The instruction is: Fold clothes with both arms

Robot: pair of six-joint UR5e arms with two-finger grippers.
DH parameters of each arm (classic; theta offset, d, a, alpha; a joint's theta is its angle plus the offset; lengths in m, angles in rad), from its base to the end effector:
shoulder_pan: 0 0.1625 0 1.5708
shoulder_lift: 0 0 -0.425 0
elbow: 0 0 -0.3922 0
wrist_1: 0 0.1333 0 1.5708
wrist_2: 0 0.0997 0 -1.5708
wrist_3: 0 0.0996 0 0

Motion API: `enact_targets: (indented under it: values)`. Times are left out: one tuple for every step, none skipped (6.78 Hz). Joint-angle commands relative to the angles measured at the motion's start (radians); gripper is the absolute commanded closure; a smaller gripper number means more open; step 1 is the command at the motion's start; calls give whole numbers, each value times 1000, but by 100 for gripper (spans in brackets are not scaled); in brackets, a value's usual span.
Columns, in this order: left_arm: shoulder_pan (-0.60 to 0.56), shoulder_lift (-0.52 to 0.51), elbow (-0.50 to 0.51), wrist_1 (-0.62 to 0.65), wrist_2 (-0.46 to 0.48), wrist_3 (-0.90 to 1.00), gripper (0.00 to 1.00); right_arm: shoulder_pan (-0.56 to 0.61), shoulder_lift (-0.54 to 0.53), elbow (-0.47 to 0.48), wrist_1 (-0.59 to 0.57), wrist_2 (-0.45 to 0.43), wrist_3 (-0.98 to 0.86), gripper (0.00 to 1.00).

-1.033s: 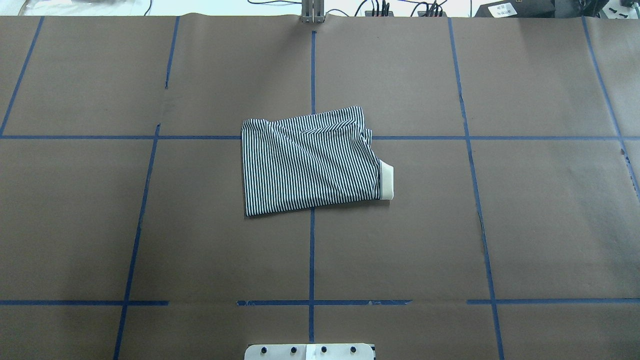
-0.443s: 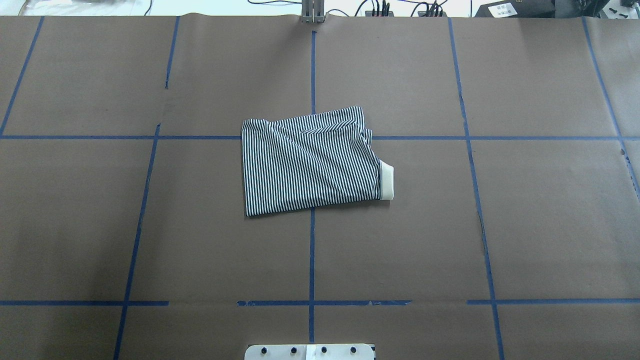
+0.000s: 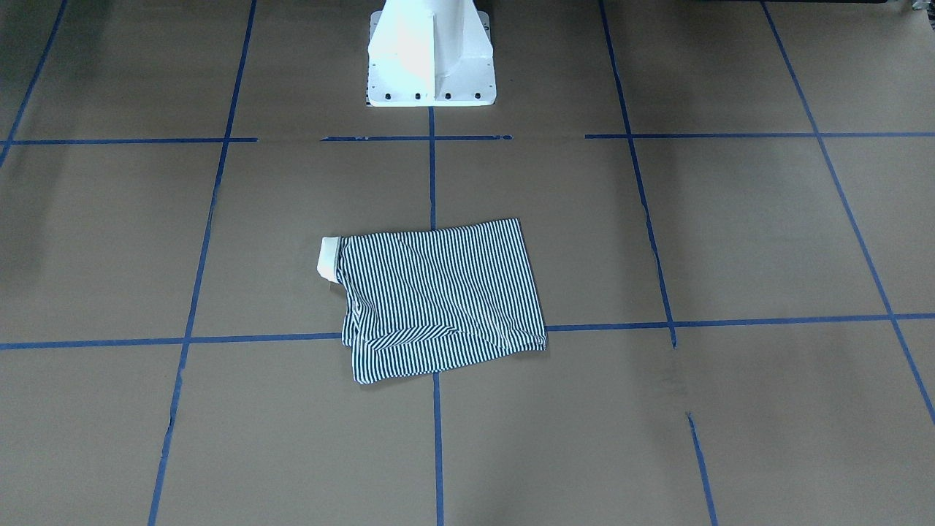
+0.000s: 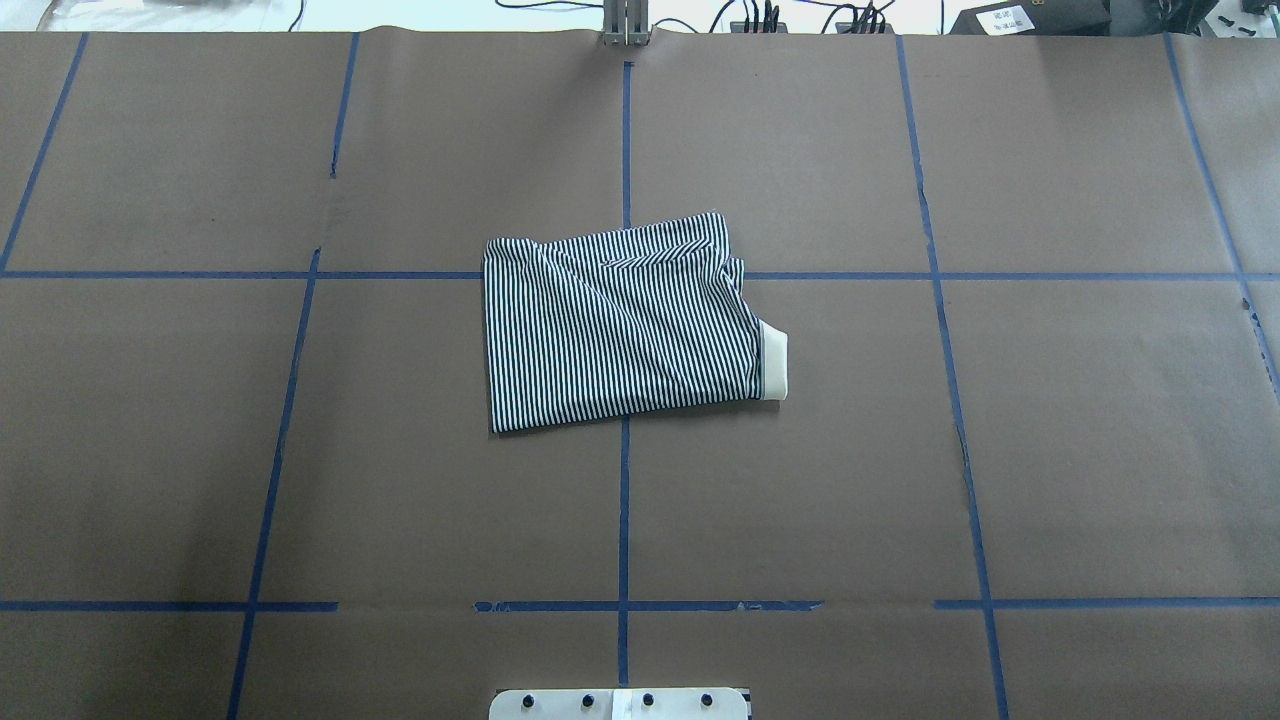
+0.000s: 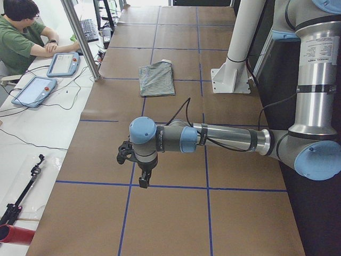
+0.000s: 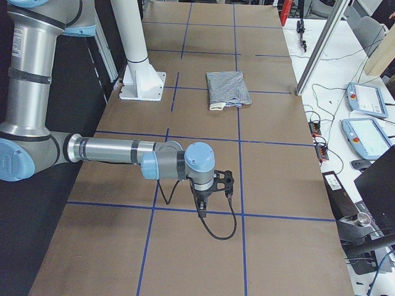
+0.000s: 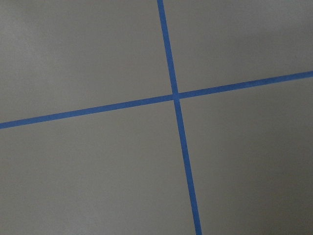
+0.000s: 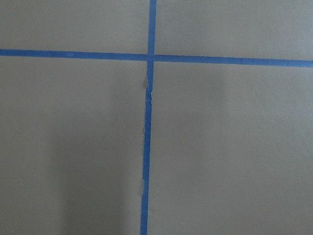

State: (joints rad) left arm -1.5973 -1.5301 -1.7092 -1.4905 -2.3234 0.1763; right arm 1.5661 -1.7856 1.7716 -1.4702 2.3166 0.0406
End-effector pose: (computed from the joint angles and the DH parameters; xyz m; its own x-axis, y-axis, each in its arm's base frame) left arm -0.0778 -0.4721 0.6198 0.7233 0.1680 -0.6698 -0.1019 0.9853 0.1370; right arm 0.0638 -0.4075 0.6475 0.7338 -0.0217 0.6790 -0.0251 0.9979 0.0590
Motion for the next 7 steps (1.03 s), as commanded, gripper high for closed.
enact_targets:
  values:
    - [0, -7, -6, 15, -1, 5, 0, 0, -3, 5, -4, -5, -1, 0]
    - [0, -5, -6, 9, -1, 2, 0, 0, -3, 6, -1, -3, -1, 0]
    - [0, 1, -10, 7, 1, 3, 0, 0, -3, 6, -1, -3, -1, 0]
    - [5, -2, 2, 9, 13, 3, 0, 0, -3, 6, -1, -2, 1, 0]
    - [2, 5, -6, 7, 7, 2, 0, -1, -3, 6, -1, 1, -1, 0]
    - [2, 7, -9, 9, 12, -1, 0, -1, -1, 5, -1, 1, -1, 0]
    - [2, 8, -6, 10, 12, -1, 0, -1, -1, 8, -1, 3, -2, 0]
